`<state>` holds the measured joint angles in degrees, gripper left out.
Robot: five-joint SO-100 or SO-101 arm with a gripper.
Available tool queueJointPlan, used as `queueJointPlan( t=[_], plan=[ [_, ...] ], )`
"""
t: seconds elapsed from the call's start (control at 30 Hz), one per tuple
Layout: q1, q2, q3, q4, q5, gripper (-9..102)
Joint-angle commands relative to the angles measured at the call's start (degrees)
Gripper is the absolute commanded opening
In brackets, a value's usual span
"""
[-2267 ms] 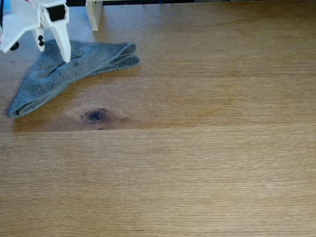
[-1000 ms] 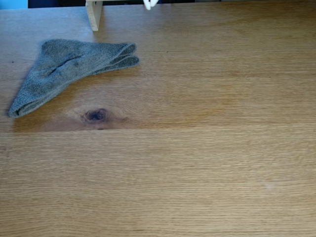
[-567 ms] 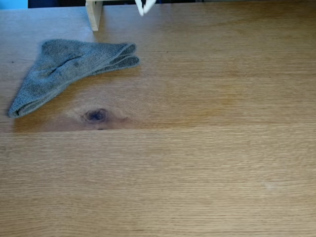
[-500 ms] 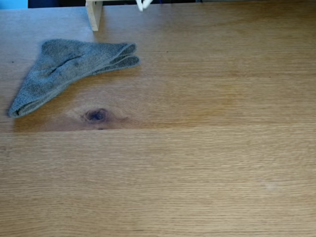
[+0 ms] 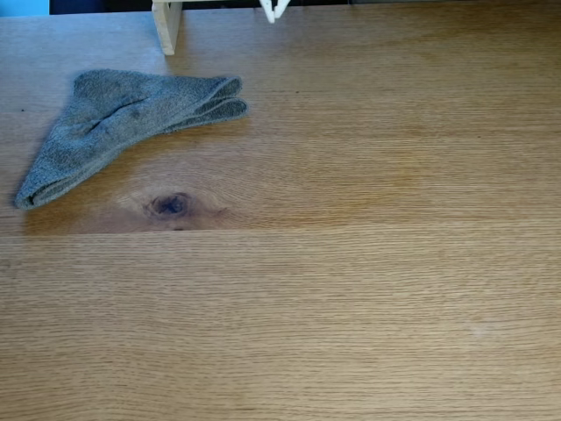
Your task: Clean the area in front of the robot
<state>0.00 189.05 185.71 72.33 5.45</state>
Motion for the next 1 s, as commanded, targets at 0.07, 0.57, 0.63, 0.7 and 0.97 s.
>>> queueJointPlan(
  t=[0.07,0.57,0.63,0.7,0.97],
  plan=[
    [-0.53,0.35,6.15,0.18,0.0,4],
    [-0.53,0.35,6.15,0.18,-0.09,2],
    [-0.53,0.35,6.15,0.18,-0.09,2],
    [-0.53,0.35,6.15,0.18,-0.09,2],
    [-0.53,0.35,6.15,0.18,-0.09,2]
  ],
)
